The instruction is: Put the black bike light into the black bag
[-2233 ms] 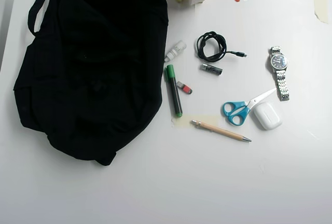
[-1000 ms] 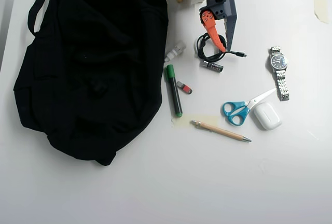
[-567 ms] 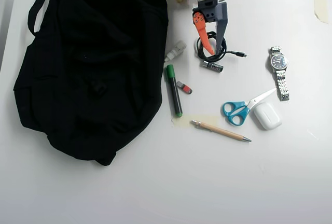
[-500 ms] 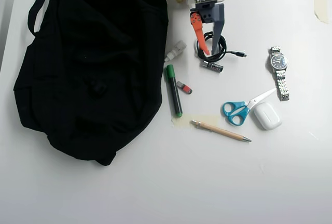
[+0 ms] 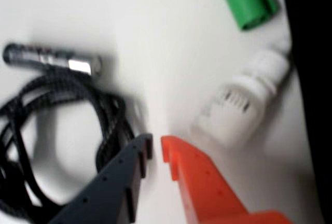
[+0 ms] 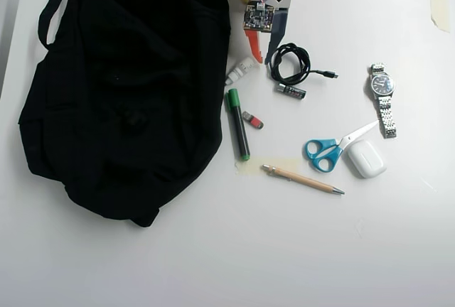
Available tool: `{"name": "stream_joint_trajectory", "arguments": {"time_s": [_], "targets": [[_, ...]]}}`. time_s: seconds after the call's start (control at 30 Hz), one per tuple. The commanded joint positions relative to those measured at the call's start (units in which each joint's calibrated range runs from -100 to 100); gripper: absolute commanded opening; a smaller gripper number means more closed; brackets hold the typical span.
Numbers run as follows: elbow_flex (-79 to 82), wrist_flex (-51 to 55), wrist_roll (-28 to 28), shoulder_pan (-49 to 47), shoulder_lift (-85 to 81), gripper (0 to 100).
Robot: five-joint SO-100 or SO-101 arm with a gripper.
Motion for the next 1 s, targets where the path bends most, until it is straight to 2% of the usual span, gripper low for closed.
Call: {"name": "stream_joint_trajectory", "arguments": {"time_s": [0.0, 0.97], "targets": [[0.92, 2.96, 0.30, 0.09, -0.60, 3], [0.92, 2.96, 0.30, 0.39, -0.60, 2]]}}
